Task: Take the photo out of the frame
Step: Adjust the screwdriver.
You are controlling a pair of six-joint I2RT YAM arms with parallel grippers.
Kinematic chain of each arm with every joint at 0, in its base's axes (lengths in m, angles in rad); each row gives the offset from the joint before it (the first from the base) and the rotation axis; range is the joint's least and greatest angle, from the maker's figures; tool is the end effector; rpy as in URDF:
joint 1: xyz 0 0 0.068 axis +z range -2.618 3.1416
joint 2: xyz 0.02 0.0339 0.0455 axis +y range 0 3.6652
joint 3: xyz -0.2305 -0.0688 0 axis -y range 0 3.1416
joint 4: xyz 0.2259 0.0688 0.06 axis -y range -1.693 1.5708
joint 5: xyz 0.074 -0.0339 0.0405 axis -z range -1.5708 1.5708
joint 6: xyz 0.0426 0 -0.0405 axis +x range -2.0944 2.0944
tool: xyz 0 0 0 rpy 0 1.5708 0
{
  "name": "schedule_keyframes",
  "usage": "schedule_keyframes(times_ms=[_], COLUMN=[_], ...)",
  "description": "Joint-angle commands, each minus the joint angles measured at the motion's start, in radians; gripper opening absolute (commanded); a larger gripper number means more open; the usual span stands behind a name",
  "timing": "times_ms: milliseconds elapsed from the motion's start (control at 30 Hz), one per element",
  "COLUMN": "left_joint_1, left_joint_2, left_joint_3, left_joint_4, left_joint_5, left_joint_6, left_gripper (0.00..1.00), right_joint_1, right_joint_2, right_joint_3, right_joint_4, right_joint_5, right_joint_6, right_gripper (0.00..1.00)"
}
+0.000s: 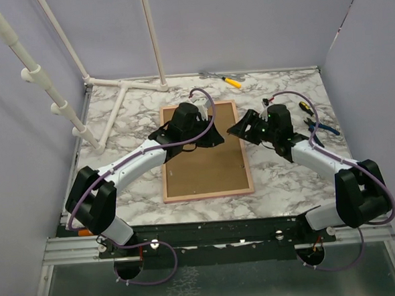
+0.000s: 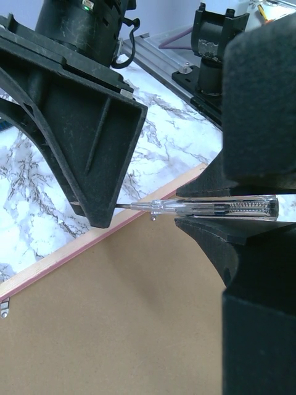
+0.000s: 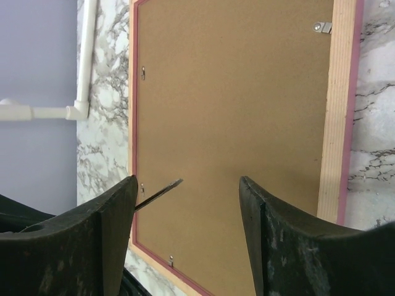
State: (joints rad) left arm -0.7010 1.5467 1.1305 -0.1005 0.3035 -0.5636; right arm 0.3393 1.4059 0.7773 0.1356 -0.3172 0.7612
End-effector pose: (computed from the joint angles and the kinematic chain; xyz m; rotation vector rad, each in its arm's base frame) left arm 0.2554 -0.2323 0.2508 0.3529 2.2223 -1.0474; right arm 0.2794 0.1127 0.2024 0.2530 2.1790 0.9805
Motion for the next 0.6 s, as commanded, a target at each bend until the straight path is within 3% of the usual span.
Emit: schedule_keyframes(times_ms=[0,133,567], left_joint_1=[-0.005,-0.004,-0.004], left_joint_2=[-0.043,-0.042,-0.042], left_joint_3=[-0.004,-0.005,-0.006], left_joint_4=[0.046,0.051,0.059], left_joint_5=[-0.018,-0.020,-0.028], left_joint_6=[-0.002,-0.007,-0.010], left_gripper=[0.00,0.00,0.00], right_joint_1=[0.005,0.004,0.006], right_joint_2=[-0.013,-0.012,-0.024], right_joint_3=[-0.037,-0.053,-0.067], right_joint_4=[-0.004,0.007,0.020], right_joint_5=[-0.032,-0.048,-0.070], right_joint_6=[-0.014,-0.018,-0.019], right_gripper=[0.66,0.60,0.55])
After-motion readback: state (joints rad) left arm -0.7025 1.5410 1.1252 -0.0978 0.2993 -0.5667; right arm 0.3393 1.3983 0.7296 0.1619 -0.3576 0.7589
